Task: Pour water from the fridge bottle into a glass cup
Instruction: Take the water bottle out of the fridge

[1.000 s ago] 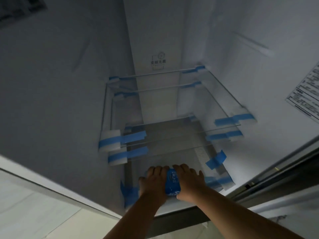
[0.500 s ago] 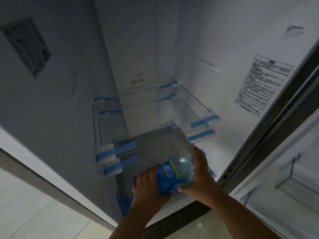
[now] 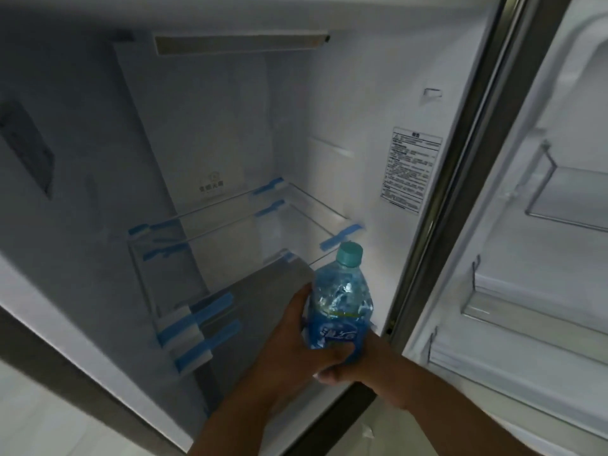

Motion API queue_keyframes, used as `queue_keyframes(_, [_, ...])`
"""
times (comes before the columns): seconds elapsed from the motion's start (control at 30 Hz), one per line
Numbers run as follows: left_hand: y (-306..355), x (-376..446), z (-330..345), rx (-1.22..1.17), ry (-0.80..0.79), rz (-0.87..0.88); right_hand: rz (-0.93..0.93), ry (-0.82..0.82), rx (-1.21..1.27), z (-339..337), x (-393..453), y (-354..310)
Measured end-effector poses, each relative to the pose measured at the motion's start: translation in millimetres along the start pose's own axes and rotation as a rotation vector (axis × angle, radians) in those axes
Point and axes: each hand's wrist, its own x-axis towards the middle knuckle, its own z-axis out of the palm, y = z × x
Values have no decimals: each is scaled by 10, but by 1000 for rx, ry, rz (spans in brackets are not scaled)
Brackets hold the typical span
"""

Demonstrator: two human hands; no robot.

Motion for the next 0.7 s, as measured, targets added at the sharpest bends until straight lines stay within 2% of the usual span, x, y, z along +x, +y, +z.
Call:
queue_keyframes(0.1, [236, 38, 80, 119, 189, 121, -112, 326, -124, 125, 43, 8])
queue_keyframes(0.17, [318, 54, 119, 156, 307, 199, -149, 436, -215, 165, 44, 19])
queue_keyframes(0.2, [349, 63, 114, 145, 314, 207, -142, 455, -232, 140, 31, 13])
queue_keyframes(0.3, [407, 108, -28, 70, 191, 232, -72, 366, -181, -15, -99, -80])
queue_keyframes(0.43, [525, 114, -87, 24, -149, 252, -34, 67, -70, -266, -429, -286])
queue_keyframes(0.5, [630, 117, 7, 51, -258, 286, -48, -40, -86, -302, -579, -359])
queue_keyframes(0.57, [729, 134, 154, 46, -309, 278, -44, 16, -73, -330, -686, -372])
queue_keyframes(0.7, [877, 149, 521, 150, -227, 338, -86, 302, -128, -521, -814, -279])
